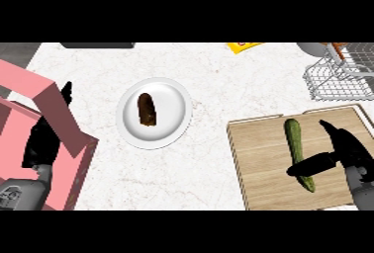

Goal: Pick the squash from the tray and place it in the tiered basket

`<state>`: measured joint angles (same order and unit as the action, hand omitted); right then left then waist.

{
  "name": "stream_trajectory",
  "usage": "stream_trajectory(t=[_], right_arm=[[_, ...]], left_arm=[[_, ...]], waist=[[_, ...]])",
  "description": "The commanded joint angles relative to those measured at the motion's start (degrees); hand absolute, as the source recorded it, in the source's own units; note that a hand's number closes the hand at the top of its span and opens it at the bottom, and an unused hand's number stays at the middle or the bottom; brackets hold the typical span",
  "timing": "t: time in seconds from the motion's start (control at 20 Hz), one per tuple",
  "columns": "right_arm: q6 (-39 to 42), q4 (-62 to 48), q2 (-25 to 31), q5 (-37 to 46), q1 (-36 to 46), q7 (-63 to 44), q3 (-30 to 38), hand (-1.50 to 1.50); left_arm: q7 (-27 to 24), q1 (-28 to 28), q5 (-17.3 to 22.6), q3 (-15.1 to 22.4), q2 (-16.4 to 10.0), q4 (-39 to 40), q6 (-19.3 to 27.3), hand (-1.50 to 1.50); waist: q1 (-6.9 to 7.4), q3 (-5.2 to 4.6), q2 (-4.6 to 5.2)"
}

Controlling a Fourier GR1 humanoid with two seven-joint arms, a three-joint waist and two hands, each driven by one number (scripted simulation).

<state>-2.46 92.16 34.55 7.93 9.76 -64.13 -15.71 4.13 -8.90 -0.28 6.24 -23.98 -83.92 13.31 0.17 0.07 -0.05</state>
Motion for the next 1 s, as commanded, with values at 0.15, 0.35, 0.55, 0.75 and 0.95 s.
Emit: stream_trajectory(t=[0.15,0.35,0.55,0.75,0.95], right_arm=[[0.4,-8.1,-6.5,3.1,2.9,-3.6,-0.5,-1.5],[2.7,-6.7,-7.5,3.3,1.4,-2.8,1.0,-1.5],[2.0,-11.6,-11.1,4.6,3.3,-1.0,1.8,-1.5],[10.3,-11.8,-9.9,-1.9,4.3,2.6,2.0,1.5],[9.9,-15.1,-8.7,6.1,6.4,6.0,-2.2,1.5]], left_arm=[[3.2,2.1,-2.4,-0.1,0.9,-4.4,0.0,0.0],[-1.1,-2.1,-2.9,-2.9,2.7,4.6,-1.7,0.0],[-0.7,1.9,-3.5,-3.3,3.0,-0.5,-2.4,0.0],[0.5,-0.9,-3.1,-3.1,4.0,1.3,-2.9,0.0],[-1.7,2.7,-3.4,-3.7,3.4,0.7,-3.8,0.0]], waist=[[0.37,-0.06,0.02],[-0.24,-0.09,0.08],[0.11,-0.08,0.05],[0.15,-0.07,0.11],[0.6,-0.08,0.12]])
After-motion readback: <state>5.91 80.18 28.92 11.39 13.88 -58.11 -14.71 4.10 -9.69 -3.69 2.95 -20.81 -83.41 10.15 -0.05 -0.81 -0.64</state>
